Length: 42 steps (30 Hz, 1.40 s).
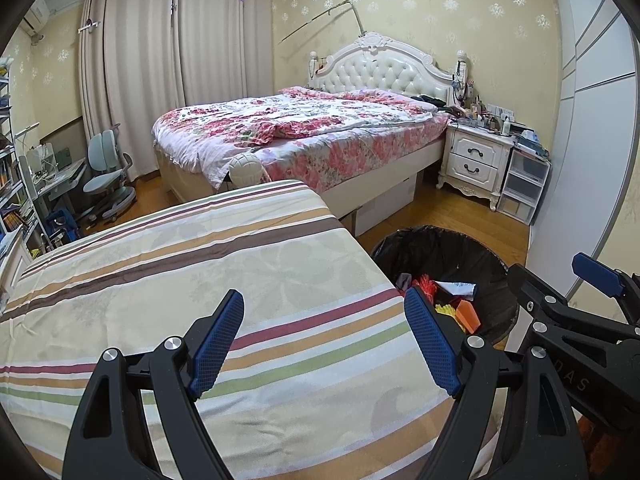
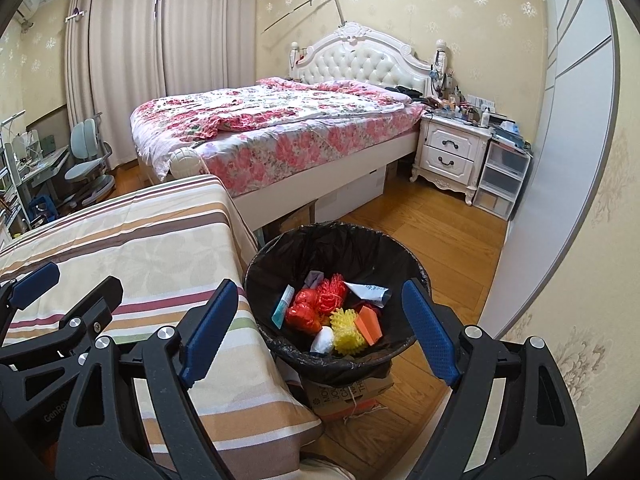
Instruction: Collect trash
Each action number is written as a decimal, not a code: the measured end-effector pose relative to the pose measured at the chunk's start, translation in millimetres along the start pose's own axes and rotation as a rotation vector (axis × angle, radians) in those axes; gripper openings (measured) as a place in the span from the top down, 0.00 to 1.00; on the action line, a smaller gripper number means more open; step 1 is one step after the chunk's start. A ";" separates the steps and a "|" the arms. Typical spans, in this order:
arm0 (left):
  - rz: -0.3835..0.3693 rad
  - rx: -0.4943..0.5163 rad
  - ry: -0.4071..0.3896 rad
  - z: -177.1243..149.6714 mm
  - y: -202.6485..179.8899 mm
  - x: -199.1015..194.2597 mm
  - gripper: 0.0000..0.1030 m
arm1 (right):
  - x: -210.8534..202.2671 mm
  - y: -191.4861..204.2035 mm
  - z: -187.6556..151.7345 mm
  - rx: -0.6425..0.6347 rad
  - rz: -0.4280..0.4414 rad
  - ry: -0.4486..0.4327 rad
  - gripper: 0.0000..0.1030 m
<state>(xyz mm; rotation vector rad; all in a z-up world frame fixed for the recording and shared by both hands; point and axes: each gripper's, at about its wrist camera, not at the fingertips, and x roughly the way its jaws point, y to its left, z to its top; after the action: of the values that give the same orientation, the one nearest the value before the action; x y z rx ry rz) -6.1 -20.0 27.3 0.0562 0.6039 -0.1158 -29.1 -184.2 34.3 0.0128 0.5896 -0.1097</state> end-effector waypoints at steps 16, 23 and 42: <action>0.000 0.001 0.000 0.3 -0.4 -0.2 0.23 | 0.7 -0.1 0.4 0.000 0.000 0.000 0.20; 0.000 0.000 0.001 0.6 -0.4 0.0 0.22 | 0.2 0.1 0.6 -0.001 -0.001 0.001 0.20; -0.006 -0.003 0.009 -3.1 -2.9 1.1 0.23 | -0.1 0.4 1.2 -0.001 -0.001 0.001 0.20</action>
<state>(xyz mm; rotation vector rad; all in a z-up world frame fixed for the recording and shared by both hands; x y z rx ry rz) -7.3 -22.6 24.1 0.0521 0.6134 -0.1203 -28.5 -183.9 35.3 0.0121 0.5908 -0.1105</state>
